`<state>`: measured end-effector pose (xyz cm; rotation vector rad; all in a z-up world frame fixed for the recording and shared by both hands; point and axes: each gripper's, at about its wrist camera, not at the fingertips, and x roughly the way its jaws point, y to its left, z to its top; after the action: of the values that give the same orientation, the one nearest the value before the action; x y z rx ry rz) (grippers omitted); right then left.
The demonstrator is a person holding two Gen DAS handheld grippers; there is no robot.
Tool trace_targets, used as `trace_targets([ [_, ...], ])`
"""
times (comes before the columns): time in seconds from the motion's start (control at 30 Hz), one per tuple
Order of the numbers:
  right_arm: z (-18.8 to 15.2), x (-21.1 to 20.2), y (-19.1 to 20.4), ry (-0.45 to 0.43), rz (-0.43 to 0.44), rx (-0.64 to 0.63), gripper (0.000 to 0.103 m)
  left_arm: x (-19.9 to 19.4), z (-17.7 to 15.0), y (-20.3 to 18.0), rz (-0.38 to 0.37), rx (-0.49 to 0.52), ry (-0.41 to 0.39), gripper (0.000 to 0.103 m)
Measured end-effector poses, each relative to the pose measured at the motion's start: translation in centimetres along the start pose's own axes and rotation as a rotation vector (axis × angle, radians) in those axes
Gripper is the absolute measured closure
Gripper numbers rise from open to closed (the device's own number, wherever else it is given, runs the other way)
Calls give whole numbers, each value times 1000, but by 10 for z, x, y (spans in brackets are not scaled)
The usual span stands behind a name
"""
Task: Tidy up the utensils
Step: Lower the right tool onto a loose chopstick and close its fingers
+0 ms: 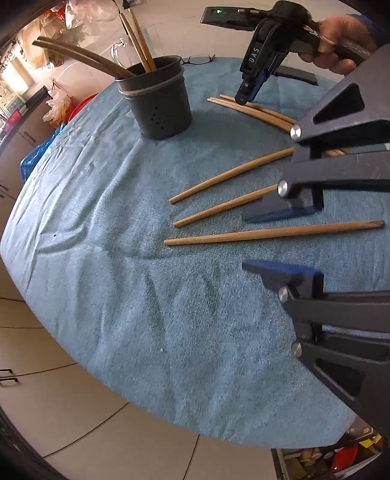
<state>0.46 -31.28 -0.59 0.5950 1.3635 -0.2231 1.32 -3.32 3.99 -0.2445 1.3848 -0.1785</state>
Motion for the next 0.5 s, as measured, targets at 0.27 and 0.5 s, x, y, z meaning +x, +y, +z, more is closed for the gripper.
trace_targets([
  [0.27,-2,2,-6,13,4,5,87,12,9,-3,3,-33,33,90],
  [0.5,1,4,-10,28,14,-7,87,26,19,-9,55,-23,68,90],
])
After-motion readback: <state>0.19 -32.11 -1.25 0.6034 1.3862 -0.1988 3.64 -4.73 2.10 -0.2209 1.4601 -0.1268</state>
